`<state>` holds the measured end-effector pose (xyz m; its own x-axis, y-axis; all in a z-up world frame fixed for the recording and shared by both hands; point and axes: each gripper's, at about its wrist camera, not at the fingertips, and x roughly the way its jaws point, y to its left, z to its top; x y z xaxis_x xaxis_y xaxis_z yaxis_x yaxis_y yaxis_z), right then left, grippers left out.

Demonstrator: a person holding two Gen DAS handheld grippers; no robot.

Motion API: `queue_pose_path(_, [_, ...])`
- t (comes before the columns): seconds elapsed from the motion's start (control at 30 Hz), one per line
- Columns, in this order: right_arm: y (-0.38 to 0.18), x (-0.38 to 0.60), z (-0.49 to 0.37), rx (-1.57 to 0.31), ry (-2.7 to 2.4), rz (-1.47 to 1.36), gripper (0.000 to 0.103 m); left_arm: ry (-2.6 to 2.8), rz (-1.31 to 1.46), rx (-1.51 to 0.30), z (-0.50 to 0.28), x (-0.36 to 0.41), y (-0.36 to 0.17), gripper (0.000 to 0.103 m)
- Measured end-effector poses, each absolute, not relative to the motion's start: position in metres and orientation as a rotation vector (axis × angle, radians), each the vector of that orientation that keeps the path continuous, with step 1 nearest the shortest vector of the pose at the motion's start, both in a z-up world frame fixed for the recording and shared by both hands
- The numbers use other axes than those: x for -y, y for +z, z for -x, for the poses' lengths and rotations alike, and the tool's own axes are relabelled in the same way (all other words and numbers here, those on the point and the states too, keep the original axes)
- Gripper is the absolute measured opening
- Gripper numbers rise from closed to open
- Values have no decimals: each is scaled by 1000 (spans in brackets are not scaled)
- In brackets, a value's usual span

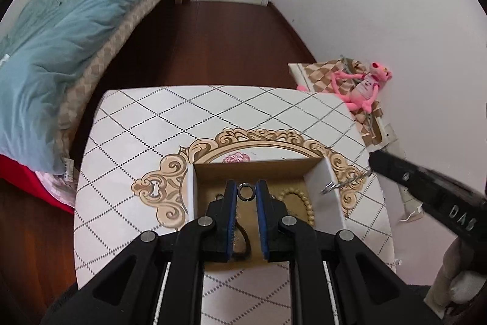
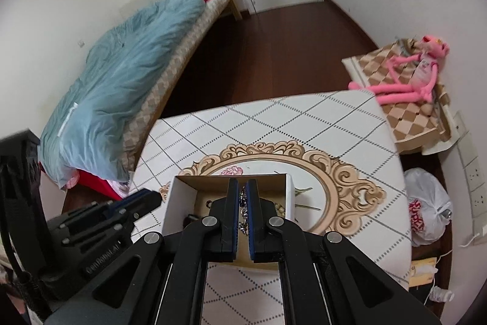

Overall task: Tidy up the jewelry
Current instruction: 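Open both tools to release the chain and ring into the box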

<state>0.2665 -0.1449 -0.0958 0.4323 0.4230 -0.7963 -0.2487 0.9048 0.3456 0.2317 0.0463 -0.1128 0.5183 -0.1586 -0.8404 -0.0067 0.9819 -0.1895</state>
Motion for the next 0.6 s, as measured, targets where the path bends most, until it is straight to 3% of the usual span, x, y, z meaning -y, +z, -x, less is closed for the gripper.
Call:
queue_pose_path(0.33, [-141,120,-309,-1164,412,-116,5,-138,248,-1175,-278,-50,-143,11])
queue_pose_path(0.43, [-150,119,-314,-1209,408,-115,6,-118,256,-1204,-284,-51,-146,18])
queue_pose_path(0.47, [-152,120,-315,-1225,410,-120,6,-108,258,-1203,-285,-53,-146,31])
queue_pose_path(0.5, [-154,120,-315,-1239,410,-119,6,-98,260,-1194,-285,-56,-144,57])
queue_pose_path(0.53, [-155,121,-315,-1251,398,-112,6,-81,257,-1183,-284,-58,-141,71])
queue_pose_path(0.57, [-155,123,-315,-1254,389,-110,7,-70,254,-1173,-283,-61,-140,82])
queue_pose_path(0.6, [-154,125,-313,-1253,385,-116,12,-57,252,-1160,-282,-65,-137,82])
